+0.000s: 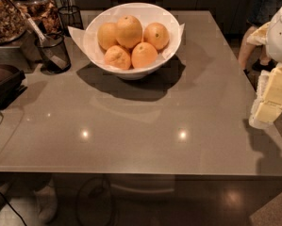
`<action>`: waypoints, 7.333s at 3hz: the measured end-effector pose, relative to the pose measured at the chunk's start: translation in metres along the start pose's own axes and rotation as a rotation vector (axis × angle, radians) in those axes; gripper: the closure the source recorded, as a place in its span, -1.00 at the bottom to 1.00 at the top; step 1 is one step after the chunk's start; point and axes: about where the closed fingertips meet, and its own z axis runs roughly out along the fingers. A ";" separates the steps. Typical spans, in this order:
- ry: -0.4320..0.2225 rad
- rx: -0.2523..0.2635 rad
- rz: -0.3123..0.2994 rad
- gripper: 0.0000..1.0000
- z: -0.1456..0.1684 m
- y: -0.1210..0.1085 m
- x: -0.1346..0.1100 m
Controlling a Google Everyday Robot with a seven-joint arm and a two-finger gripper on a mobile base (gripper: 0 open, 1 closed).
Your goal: Pick orange from white bowl
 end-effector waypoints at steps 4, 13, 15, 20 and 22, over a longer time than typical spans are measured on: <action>-0.031 -0.056 0.183 -1.00 0.040 -0.064 -0.072; -0.434 0.061 0.138 -1.00 0.068 -0.170 -0.223; -0.515 0.073 0.079 -1.00 0.088 -0.177 -0.257; -0.517 -0.002 0.093 -0.44 0.130 -0.191 -0.267; -0.509 -0.052 0.080 -0.46 0.147 -0.196 -0.275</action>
Offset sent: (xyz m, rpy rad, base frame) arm 0.0543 0.0312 -0.0208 0.1221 0.1299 -0.3000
